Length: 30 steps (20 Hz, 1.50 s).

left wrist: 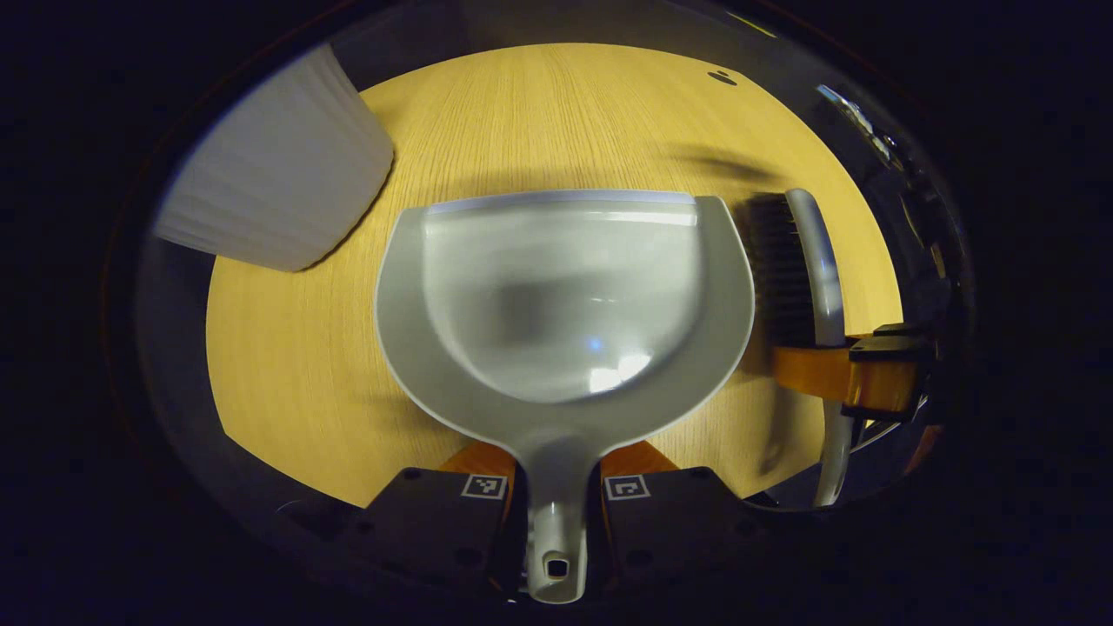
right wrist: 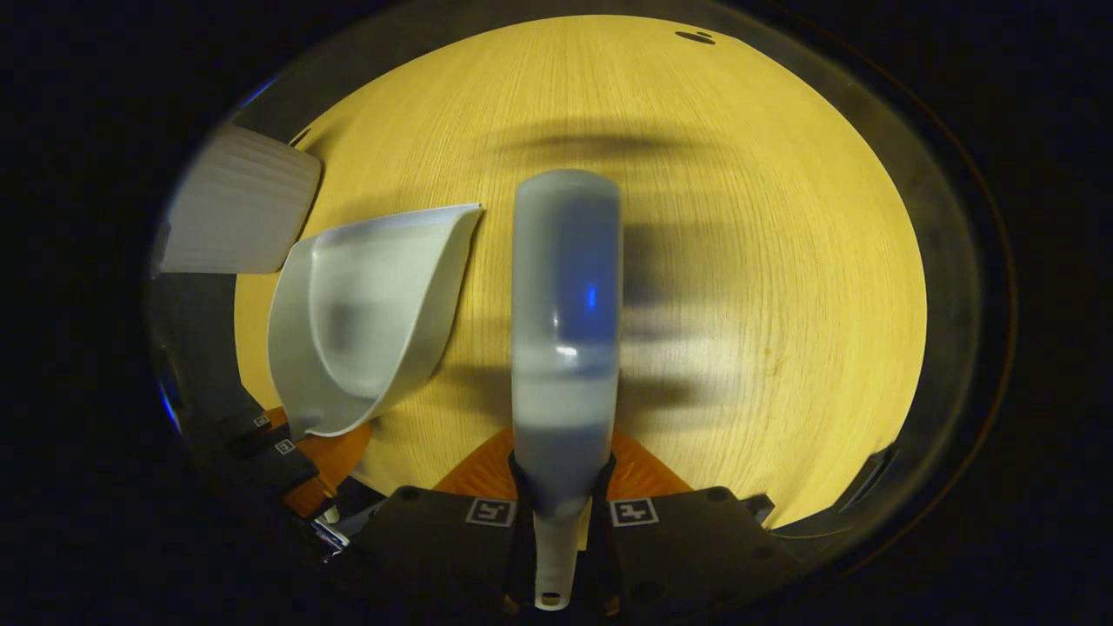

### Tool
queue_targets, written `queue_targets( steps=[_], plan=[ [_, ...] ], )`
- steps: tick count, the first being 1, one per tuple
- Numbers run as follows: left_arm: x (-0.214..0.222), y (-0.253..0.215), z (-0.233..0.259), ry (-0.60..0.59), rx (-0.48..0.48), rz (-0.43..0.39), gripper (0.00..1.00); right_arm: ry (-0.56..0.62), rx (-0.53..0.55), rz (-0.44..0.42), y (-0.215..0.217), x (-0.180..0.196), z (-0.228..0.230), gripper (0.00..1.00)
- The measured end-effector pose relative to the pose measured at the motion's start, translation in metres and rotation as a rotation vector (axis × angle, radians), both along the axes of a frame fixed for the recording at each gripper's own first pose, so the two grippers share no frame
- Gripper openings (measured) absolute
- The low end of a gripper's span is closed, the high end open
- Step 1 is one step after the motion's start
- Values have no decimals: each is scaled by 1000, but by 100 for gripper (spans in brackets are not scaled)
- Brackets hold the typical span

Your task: Pick up the small broom and dustpan from the desktop, sweep the trash into the dustpan with the broom, and then empty the trash into the garbage bin.

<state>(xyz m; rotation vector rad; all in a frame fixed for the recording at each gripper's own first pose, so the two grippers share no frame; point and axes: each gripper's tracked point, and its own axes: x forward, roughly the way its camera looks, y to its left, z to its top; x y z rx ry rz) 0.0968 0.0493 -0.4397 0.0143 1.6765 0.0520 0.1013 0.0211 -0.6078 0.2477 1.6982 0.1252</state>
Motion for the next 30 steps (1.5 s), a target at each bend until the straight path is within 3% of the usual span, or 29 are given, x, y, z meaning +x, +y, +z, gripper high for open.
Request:
queue_targets(
  steps=[4, 12, 14, 17, 18, 19, 20, 21, 23, 24, 26, 30],
  plan=[
    [-3, -2, -2, 39, -11, 26, 26, 6, -11, -12, 2, 0, 1, 29],
    [-4, -3, -3, 83, -12, 50, 29, 6, -24, 0, 0, -2, 0, 24],
    [-3, -4, -2, 83, -18, 55, 29, 9, -23, 8, -1, -3, 1, 33],
    [-7, -11, 0, 112, -74, 73, 30, 9, -28, 8, 0, -4, 3, 33],
    [-6, -15, 0, 109, -92, 77, 31, 10, -26, 12, 0, -4, 2, 40],
    [-6, -19, 0, 105, -106, 72, 42, 17, -30, 18, -2, -5, 3, 37],
    [-6, -25, 1, 104, -120, 63, 47, 18, -35, 25, -4, -5, 4, 41],
    [-5, -28, 2, 101, -129, 50, 61, 23, -30, 31, -7, -6, 6, 46],
    [-5, -28, 4, 90, -132, 50, 77, 23, -32, 28, -12, -6, 13, 77],
    [-6, -27, 3, 89, -126, 55, 78, 20, -46, 25, -11, -6, 11, 93],
    [-8, -29, 3, 86, -130, 62, 79, 19, -69, 23, -13, -9, 11, 98],
    [-13, -33, 16, 57, -151, 29, 84, -32, -73, 19, -14, -9, 24, 97]
  ],
)
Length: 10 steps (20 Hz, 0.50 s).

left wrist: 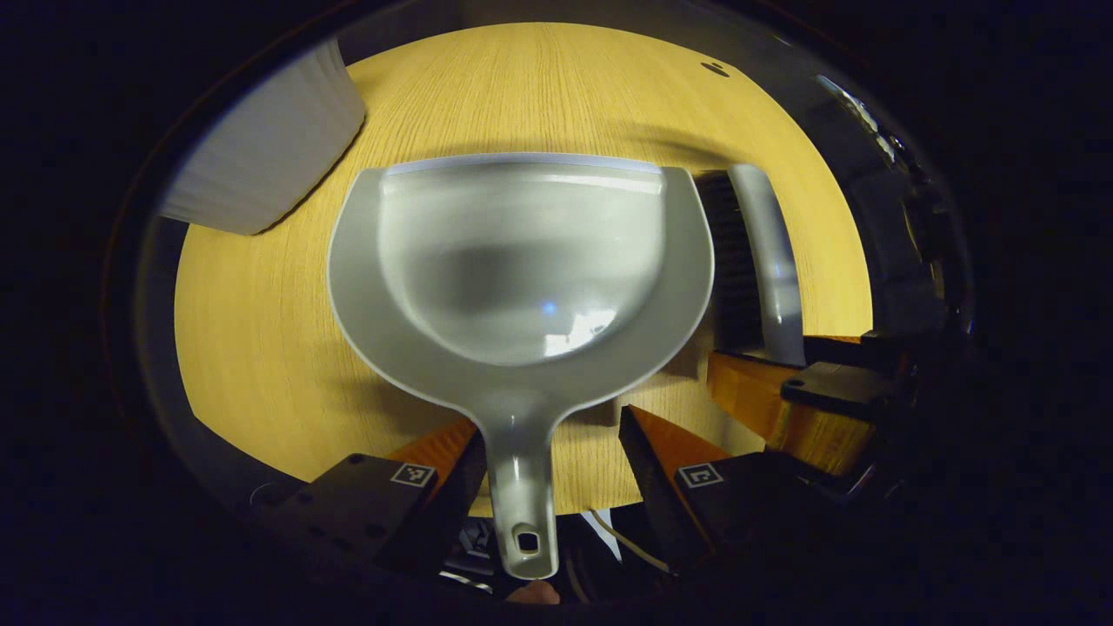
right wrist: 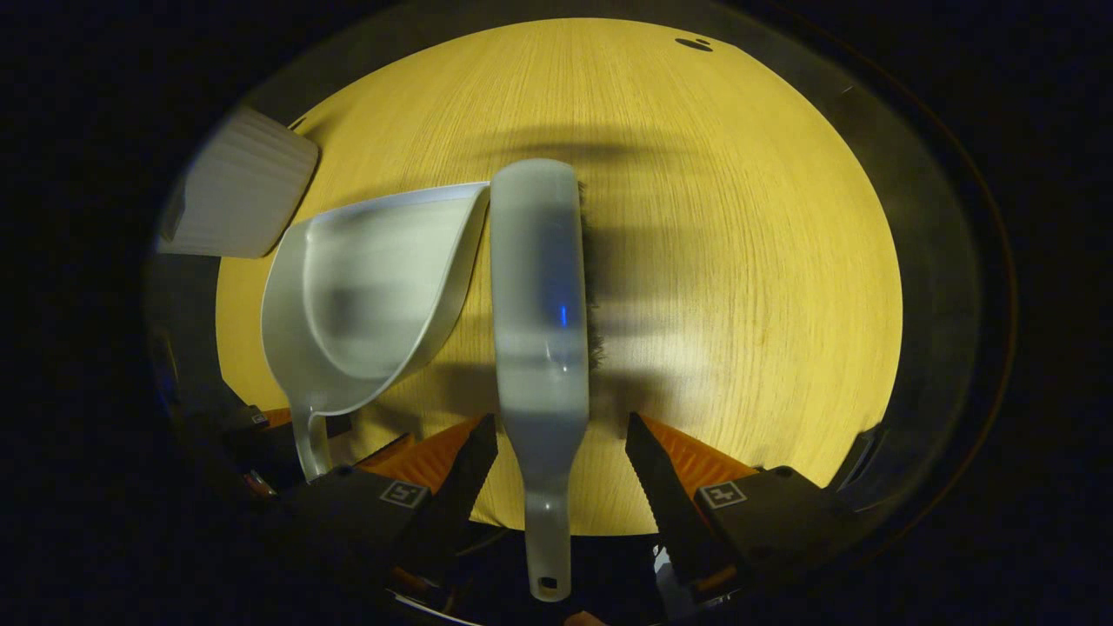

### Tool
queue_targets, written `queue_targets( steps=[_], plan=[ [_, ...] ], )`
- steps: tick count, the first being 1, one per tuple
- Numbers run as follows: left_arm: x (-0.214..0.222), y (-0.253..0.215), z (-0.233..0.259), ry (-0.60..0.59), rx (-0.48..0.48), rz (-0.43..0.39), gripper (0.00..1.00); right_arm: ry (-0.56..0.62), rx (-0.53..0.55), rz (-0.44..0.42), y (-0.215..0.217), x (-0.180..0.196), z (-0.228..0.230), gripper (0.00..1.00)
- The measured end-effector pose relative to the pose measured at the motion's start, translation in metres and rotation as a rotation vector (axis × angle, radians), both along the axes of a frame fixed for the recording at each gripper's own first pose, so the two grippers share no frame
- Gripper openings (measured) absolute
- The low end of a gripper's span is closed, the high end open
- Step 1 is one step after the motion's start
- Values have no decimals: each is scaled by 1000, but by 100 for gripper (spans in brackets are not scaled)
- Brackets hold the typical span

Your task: Pick up the small broom and dustpan from the desktop, sweep the trash into the dustpan with the broom, and then empty the trash into the garbage bin.

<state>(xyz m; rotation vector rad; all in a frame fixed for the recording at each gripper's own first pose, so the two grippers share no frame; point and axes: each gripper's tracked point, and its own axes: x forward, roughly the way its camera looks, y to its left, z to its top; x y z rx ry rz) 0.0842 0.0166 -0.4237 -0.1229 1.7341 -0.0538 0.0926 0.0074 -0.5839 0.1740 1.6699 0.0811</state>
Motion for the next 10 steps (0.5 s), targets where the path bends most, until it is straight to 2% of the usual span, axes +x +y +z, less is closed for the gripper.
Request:
queue_targets(
  steps=[5, 10],
  plan=[
    [2, 11, 22, -110, 41, -128, 84, -53, 8, -33, 3, 0, 27, 97],
    [1, 26, 57, -273, 85, -264, 84, -153, 19, -34, 6, -5, 71, 97]
  ],
)
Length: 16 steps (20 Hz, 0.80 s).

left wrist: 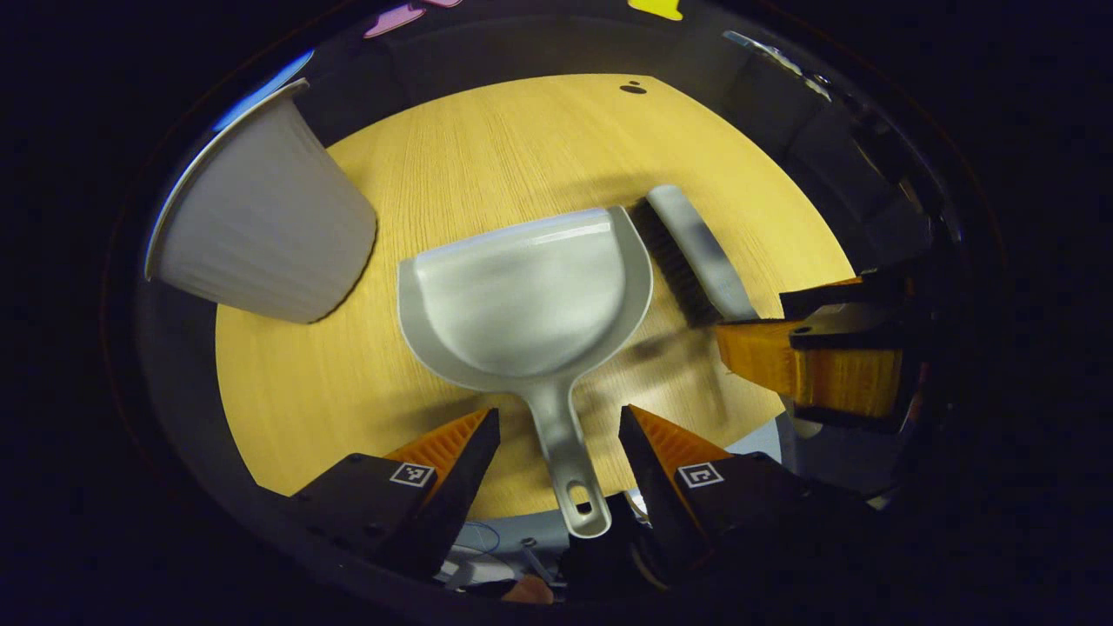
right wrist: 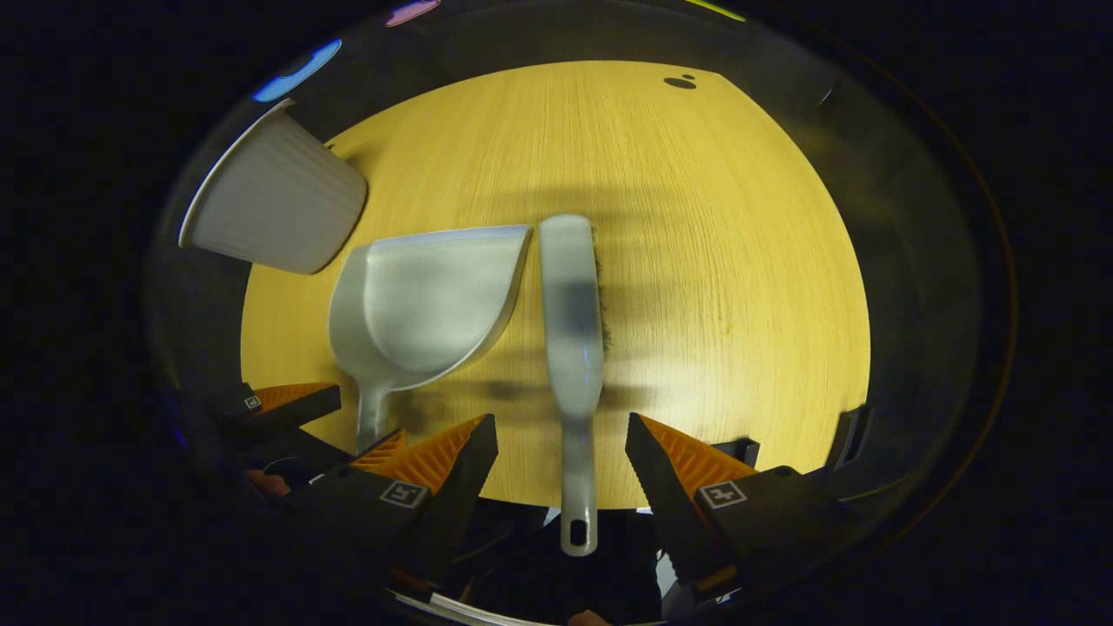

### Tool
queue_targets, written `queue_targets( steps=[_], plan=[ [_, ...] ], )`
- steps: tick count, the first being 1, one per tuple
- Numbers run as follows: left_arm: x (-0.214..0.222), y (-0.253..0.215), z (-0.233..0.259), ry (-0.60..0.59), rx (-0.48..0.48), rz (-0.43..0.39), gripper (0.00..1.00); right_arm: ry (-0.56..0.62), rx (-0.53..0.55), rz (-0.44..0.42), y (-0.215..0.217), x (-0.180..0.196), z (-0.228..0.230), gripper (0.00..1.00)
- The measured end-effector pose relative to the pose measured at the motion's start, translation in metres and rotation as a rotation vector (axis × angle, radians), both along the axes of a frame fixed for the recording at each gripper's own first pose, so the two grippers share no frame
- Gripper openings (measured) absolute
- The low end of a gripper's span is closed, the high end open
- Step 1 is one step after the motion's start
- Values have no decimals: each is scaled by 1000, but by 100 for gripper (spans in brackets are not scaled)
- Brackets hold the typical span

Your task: Pick up the small broom and dustpan from the desktop, sweep the trash into the dustpan with the broom, and then empty the trash into the garbage bin.

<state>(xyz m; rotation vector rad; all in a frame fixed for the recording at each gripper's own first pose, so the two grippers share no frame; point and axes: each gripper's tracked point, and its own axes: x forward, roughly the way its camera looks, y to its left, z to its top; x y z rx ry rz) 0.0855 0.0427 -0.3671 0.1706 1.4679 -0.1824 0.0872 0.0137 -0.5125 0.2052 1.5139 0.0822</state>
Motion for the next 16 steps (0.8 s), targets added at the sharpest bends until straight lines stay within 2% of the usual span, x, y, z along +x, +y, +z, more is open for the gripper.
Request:
queue_targets(
  steps=[4, 5, 6, 7, 8, 9, 12, 14, 16],
  plan=[
    [5, -2, 33, -168, -21, -80, 84, -89, -4, -23, 1, -14, 44, 97],
    [5, -3, 45, -217, -30, -89, 84, -119, 0, -32, 0, -17, 57, 92],
    [5, -5, 56, -266, -45, -95, 84, -159, -3, -41, -2, -19, 72, 97],
    [6, -7, 69, -313, -62, -100, 84, -204, -12, -44, -5, -20, 86, 92],
    [6, -9, 83, -358, -78, -113, 84, -257, -22, -47, -7, -20, 102, 97],
    [10, -8, 93, -416, -79, -128, 84, -312, -36, -42, -11, -18, 115, 97],
    [28, -14, 133, -596, -26, -167, 84, -515, -111, 60, -25, -1, 149, 96],
    [39, -24, 163, -736, -4, -178, 84, -671, -107, 90, -25, 13, 173, 97],
    [43, -32, 175, -827, 23, -163, 83, -841, -127, 86, -37, 28, 206, 92]
  ],
)
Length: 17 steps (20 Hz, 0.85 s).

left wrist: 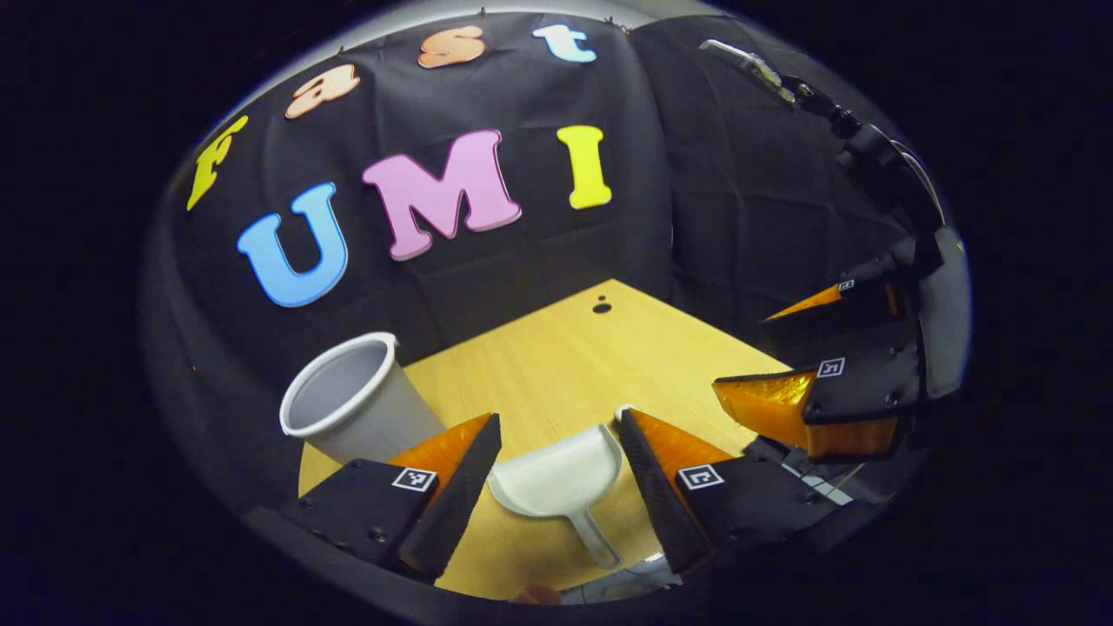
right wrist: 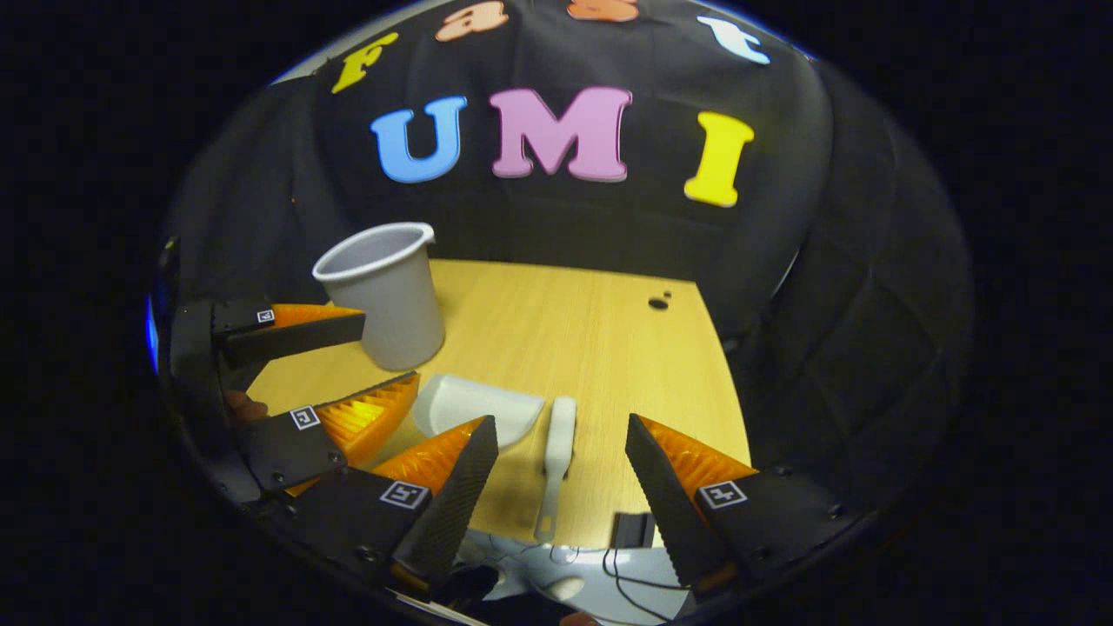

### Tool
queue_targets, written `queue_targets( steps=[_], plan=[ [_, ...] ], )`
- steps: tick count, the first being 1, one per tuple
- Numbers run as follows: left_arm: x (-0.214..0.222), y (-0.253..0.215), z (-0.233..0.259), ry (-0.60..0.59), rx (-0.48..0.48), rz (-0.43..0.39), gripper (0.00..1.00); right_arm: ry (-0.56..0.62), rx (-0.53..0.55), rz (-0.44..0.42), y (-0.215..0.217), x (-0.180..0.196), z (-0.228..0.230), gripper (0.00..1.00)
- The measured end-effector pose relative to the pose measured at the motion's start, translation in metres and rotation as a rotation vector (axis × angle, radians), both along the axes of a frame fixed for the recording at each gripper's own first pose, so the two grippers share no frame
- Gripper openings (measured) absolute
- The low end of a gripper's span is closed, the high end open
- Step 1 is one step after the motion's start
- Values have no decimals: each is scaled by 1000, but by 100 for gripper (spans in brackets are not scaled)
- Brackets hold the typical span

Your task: Pick up the small broom and dustpan from the desktop, sweep the trash into the dustpan with the broom, and then empty the trash into the garbage bin.

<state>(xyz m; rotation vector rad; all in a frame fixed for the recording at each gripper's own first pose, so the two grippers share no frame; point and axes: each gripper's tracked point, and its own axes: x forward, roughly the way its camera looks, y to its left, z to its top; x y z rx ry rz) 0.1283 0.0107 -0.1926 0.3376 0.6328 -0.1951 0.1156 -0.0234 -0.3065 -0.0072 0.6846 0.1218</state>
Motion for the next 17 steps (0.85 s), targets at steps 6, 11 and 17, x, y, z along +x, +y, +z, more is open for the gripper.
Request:
queue_targets(
  steps=[6, 11, 17],
  plan=[
    [-8, 6, 37, -199, 8, 153, 83, -340, 52, 26, -24, 11, 66, 96],
    [0, -15, 64, -334, -68, 174, 83, -576, 65, -51, -52, -10, 142, 95],
    [5, -47, 98, -449, -307, 180, 81, -623, 83, -109, -57, -11, 169, 95]
  ],
)
